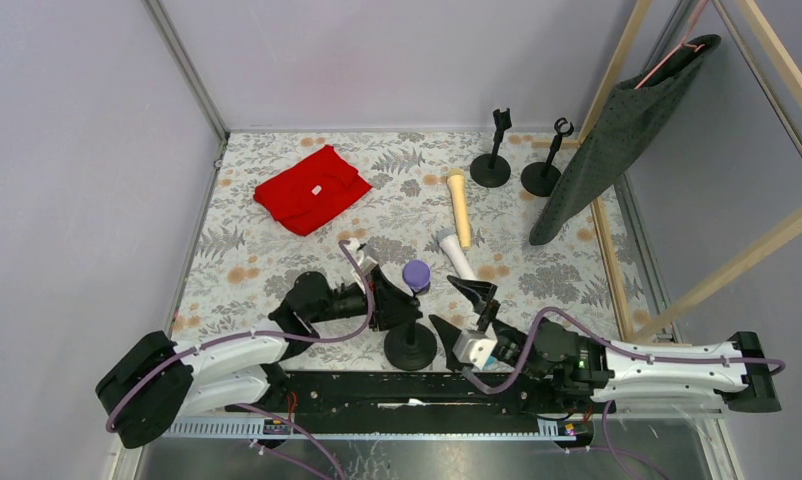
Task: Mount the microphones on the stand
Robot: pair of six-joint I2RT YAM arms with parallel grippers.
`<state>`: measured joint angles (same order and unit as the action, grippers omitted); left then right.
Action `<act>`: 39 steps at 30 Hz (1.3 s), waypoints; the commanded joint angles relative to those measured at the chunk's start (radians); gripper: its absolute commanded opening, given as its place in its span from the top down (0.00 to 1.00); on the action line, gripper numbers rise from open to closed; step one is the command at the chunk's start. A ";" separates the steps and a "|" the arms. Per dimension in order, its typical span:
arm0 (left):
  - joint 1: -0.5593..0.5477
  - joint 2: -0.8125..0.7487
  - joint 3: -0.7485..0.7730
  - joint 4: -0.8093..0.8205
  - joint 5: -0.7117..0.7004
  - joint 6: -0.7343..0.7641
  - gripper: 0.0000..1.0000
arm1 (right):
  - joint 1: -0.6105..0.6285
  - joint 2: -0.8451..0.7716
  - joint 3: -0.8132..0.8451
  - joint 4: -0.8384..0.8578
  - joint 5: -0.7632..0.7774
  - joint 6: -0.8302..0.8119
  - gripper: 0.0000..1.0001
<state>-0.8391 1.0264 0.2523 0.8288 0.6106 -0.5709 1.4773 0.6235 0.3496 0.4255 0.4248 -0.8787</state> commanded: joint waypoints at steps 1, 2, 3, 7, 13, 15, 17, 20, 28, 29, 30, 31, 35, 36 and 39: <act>0.066 0.009 0.093 0.099 -0.089 0.082 1.00 | 0.000 -0.102 0.048 -0.065 -0.093 0.177 0.13; 0.082 0.019 0.102 0.096 -0.103 0.099 1.00 | 0.000 -0.132 0.044 -0.064 -0.097 0.204 0.12; 0.099 0.026 0.113 0.093 -0.119 0.118 1.00 | 0.000 -0.151 0.036 -0.062 -0.097 0.226 0.12; 0.185 0.059 0.162 0.090 -0.165 0.161 1.00 | 0.000 -0.177 0.015 -0.055 0.002 0.288 0.12; 0.356 0.077 0.216 0.118 -0.265 0.212 1.00 | 0.000 -0.131 0.023 -0.089 0.094 0.364 0.12; 0.425 0.072 0.227 0.108 -0.321 0.242 1.00 | 0.000 -0.116 0.022 -0.087 0.088 0.380 0.12; 0.485 0.060 0.236 0.092 -0.378 0.267 1.00 | 0.000 -0.099 0.020 -0.084 0.089 0.389 0.12; 0.568 0.043 0.250 0.047 -0.472 0.327 1.00 | 0.000 -0.079 0.019 -0.085 0.094 0.400 0.12; 0.816 0.015 0.220 0.005 -0.686 0.360 1.00 | 0.000 -0.064 0.006 -0.080 0.094 0.440 0.11; 0.836 0.019 0.207 0.014 -0.717 0.358 1.00 | 0.000 -0.063 0.004 -0.081 0.095 0.445 0.11; 0.867 0.023 0.195 0.029 -0.740 0.360 1.00 | 0.000 -0.061 0.005 -0.081 0.095 0.449 0.11; 0.878 0.027 0.186 0.041 -0.759 0.372 1.00 | 0.000 -0.062 0.004 -0.083 0.095 0.454 0.11; 0.909 0.058 0.157 0.103 -0.823 0.420 1.00 | 0.000 -0.049 0.006 -0.089 0.095 0.468 0.11; 0.914 0.070 0.150 0.120 -0.833 0.421 1.00 | 0.000 -0.044 0.008 -0.089 0.095 0.470 0.11; 0.927 0.113 0.122 0.185 -0.843 0.413 1.00 | 0.000 -0.029 0.009 -0.090 0.101 0.472 0.11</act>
<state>0.0742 1.1114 0.3840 0.7654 -0.1780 -0.1722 1.4773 0.5789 0.3550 0.3218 0.4892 -0.4347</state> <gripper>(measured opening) 0.335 0.888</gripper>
